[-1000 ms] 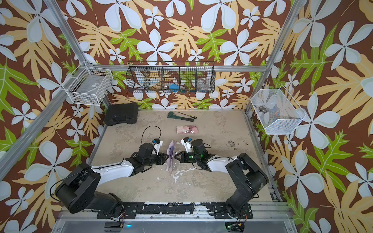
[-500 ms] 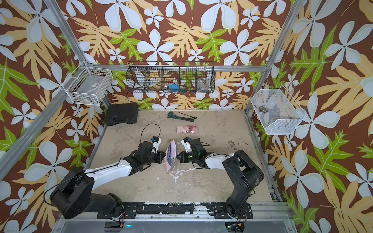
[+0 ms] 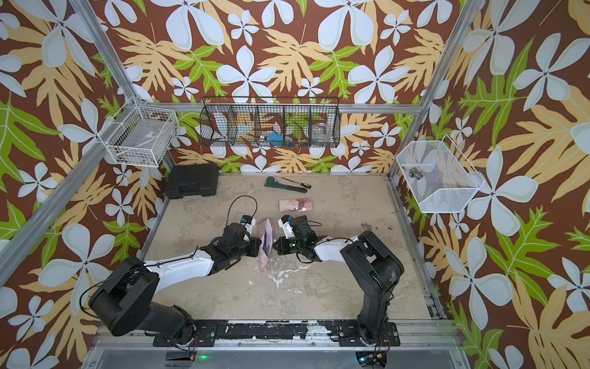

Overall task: Open the ruler set and take out the ruler
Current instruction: Open the ruler set bag at the center of the board, then take out the ruler from the ruler set bag.

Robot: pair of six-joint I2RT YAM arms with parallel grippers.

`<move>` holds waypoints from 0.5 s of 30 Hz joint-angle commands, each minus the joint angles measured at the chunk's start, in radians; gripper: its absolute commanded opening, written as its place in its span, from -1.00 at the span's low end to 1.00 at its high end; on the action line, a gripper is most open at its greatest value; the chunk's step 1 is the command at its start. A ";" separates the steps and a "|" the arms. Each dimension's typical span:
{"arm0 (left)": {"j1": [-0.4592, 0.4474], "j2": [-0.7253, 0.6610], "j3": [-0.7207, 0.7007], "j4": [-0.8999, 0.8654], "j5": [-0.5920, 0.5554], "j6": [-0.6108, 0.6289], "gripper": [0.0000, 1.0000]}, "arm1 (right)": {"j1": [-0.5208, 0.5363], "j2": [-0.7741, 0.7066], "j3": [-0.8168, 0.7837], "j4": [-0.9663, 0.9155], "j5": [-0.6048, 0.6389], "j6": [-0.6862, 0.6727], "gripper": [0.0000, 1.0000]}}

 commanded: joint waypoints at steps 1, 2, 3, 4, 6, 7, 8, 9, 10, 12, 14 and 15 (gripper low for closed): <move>-0.006 0.028 0.023 -0.024 -0.011 0.014 -1.00 | 0.001 -0.029 0.004 -0.050 0.036 -0.037 -1.00; -0.008 0.032 0.028 -0.022 -0.009 0.012 -1.00 | -0.002 -0.046 0.002 -0.069 0.054 -0.046 -1.00; -0.011 0.035 0.032 -0.023 -0.009 0.011 -1.00 | -0.006 -0.060 0.001 -0.086 0.063 -0.054 -0.93; -0.013 0.037 0.035 -0.025 -0.008 0.009 -1.00 | -0.014 -0.075 -0.002 -0.104 0.066 -0.061 -0.82; -0.016 0.035 0.037 -0.031 -0.010 0.008 -1.00 | -0.028 -0.112 -0.008 -0.130 0.056 -0.075 -0.61; -0.017 0.034 0.035 -0.031 -0.011 0.008 -1.00 | -0.033 -0.131 -0.009 -0.152 0.064 -0.086 -0.55; -0.018 0.031 0.034 -0.034 -0.011 0.008 -1.00 | -0.037 -0.149 -0.007 -0.177 0.078 -0.098 -0.50; -0.019 0.027 0.034 -0.037 -0.012 0.008 -1.00 | -0.039 -0.164 -0.005 -0.198 0.094 -0.106 -0.47; -0.019 0.022 0.032 -0.037 -0.014 0.008 -1.00 | -0.040 -0.176 0.002 -0.223 0.110 -0.118 -0.43; -0.022 0.017 0.029 -0.038 -0.016 0.008 -1.00 | -0.039 -0.192 0.025 -0.266 0.126 -0.132 -0.37; -0.026 0.017 0.033 -0.041 -0.012 0.008 -1.00 | -0.040 -0.207 0.036 -0.263 0.093 -0.126 -0.36; -0.027 0.015 0.037 -0.044 -0.013 0.008 -1.00 | -0.038 -0.211 0.033 -0.244 0.069 -0.114 -0.36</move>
